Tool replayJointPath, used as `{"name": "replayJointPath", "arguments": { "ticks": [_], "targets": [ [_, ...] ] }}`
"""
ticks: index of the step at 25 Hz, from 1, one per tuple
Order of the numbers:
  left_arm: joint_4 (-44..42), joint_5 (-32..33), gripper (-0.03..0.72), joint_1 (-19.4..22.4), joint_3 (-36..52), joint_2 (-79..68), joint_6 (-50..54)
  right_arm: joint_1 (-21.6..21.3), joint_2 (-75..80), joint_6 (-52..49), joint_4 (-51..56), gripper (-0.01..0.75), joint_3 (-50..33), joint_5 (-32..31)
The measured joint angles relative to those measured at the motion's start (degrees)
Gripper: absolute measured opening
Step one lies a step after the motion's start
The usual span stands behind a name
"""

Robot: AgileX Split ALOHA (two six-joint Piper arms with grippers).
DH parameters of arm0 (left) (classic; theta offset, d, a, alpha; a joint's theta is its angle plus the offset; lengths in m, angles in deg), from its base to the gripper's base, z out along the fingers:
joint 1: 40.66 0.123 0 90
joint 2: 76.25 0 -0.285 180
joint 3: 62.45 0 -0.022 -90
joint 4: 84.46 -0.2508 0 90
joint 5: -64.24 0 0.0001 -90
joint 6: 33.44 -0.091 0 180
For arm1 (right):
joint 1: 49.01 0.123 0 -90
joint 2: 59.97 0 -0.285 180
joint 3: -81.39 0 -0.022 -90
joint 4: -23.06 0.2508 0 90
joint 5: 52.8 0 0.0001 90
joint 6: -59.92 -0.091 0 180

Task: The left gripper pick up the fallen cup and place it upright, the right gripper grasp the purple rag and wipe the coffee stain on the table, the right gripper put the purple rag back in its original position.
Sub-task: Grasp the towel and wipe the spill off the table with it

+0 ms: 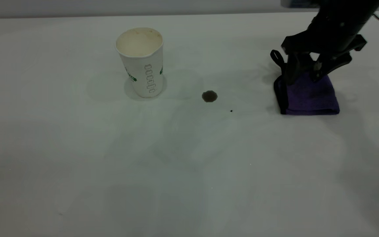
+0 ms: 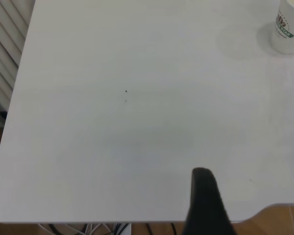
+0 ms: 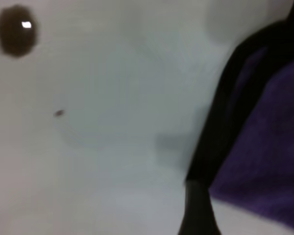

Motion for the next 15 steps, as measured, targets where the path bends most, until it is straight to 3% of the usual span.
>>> {"name": "replayJointPath", "arguments": {
  "ticks": [6, 15],
  "targets": [
    [0.00, 0.05, 0.538, 0.00, 0.00, 0.00, 0.00, 0.00, 6.17, -11.03, -13.19, 0.579, 7.84, -3.74],
    [0.00, 0.11, 0.538, 0.00, 0.00, 0.00, 0.00, -0.05, 10.62, -11.42, -13.86, 0.568, 9.98, -3.51]
  ]
}}
